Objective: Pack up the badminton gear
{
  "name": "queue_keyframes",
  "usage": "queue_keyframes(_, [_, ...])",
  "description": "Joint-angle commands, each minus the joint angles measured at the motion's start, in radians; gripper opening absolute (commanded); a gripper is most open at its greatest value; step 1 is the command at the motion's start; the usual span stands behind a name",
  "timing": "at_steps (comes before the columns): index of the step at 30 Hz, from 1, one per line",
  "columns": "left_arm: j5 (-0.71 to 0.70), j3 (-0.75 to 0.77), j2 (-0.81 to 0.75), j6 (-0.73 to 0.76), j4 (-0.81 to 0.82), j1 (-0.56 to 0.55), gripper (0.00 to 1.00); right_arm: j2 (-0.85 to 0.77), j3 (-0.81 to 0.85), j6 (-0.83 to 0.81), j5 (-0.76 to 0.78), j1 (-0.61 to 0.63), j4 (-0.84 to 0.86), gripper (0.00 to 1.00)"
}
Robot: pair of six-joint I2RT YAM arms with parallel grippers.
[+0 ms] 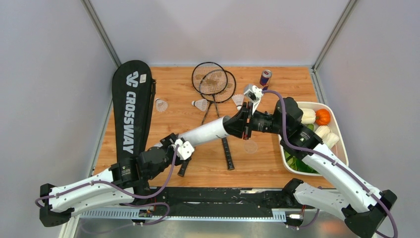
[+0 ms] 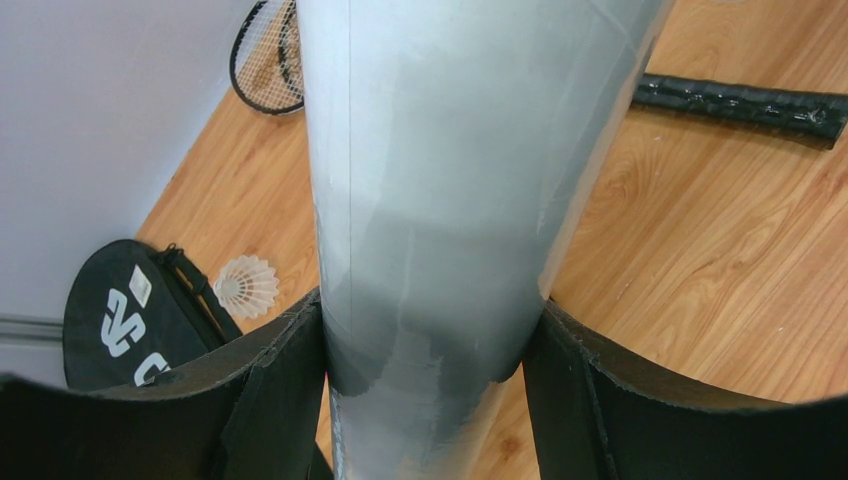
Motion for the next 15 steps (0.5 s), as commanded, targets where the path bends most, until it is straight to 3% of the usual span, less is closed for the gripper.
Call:
queue_keyframes(1, [-0.005,0.020,-0.014,-0.004,0.096,0.001,0.53,0.005,-0.026,0.062,0.031,0.007,0.064,0.14])
queue_keyframes(4, [-0.004,0.020,-0.016,-0.005,0.095,0.002,0.53,-0.009,-0.012,0.054,0.075,0.007,0.017,0.28])
queue_keyframes(15, [-0.012,0.020,-0.019,-0.004,0.093,0.001,0.53,-0.051,0.197,-0.027,0.254,0.007,-0.263,0.41])
